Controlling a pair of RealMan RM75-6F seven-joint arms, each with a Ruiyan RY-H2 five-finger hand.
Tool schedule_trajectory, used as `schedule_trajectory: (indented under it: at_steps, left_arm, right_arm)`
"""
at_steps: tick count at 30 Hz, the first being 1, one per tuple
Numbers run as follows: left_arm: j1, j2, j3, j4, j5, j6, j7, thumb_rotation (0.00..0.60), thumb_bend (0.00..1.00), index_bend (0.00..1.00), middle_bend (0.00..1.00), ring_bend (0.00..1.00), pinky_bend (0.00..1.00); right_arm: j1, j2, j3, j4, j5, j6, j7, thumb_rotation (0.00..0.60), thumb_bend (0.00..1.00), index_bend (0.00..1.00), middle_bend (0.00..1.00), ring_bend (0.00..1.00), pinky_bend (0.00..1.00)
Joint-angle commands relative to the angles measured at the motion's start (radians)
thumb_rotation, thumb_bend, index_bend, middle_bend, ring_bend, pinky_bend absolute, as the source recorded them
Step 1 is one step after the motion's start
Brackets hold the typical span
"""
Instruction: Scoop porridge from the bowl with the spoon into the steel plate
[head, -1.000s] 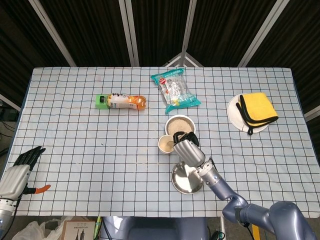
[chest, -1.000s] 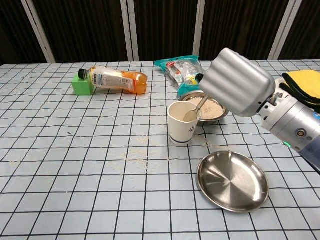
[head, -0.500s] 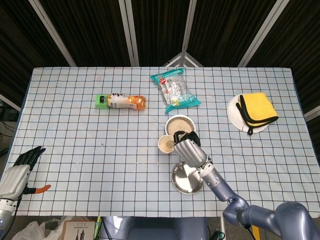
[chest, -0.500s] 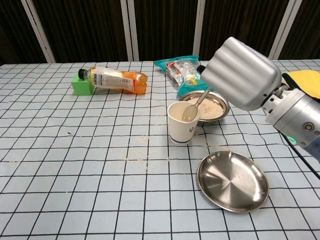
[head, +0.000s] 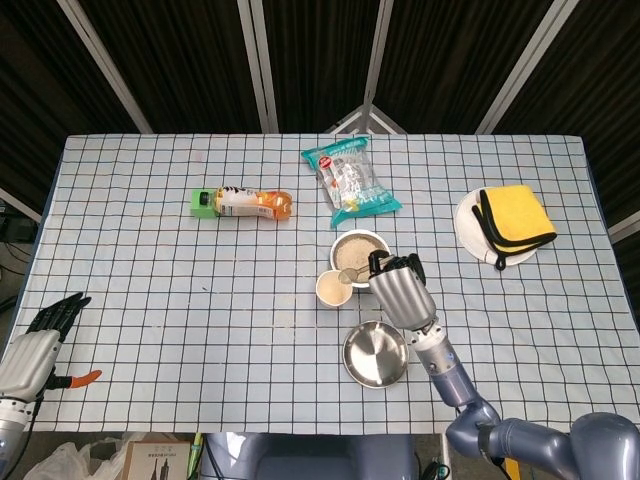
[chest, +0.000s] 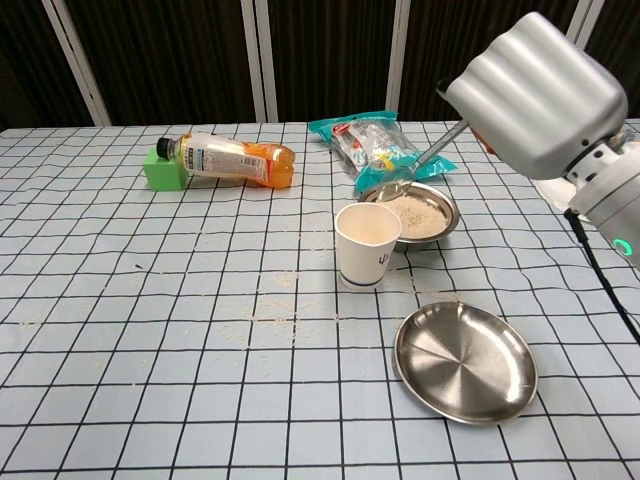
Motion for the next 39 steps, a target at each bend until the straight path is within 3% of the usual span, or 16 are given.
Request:
schedule_trajectory:
  at_steps: [1,12,22,31,39]
  left_arm:
    - [0.001,0.002,-0.002,0.000,-0.004,0.000,-0.008,0.600,0.00,0.00,0.00,0.00,0.00]
    - [0.000,0.001,-0.006,0.001,-0.009,0.001,-0.007,0.600,0.00,0.00,0.00,0.00,0.00]
    - [0.002,-0.004,-0.007,-0.001,-0.012,0.005,0.010,0.600,0.00,0.00,0.00,0.00,0.00]
    - [0.001,-0.003,-0.007,0.000,-0.013,0.003,0.011,0.600,0.00,0.00,0.00,0.00,0.00]
    - [0.002,-0.002,-0.006,0.000,-0.012,0.003,0.011,0.600,0.00,0.00,0.00,0.00,0.00]
  right_arm:
    - [-0.050,0.018,0.010,-0.066,0.043,0.026,0.048,0.600,0.56,0.65,0.95,1.00,0.98]
    - [-0.220,0.039,-0.099,-0.170,0.119,0.056,0.208,0.600,0.56,0.65,0.95,1.00,0.98]
    - [-0.294,0.003,-0.161,-0.129,0.127,0.036,0.239,0.600,0.56,0.65,0.95,1.00,0.98]
    - [-0.320,-0.038,-0.185,-0.072,0.122,-0.001,0.216,0.600,0.56,0.65,0.95,1.00,0.98]
    - [-0.326,-0.066,-0.166,-0.044,0.139,-0.022,0.185,0.600,0.56,0.65,0.95,1.00,0.98]
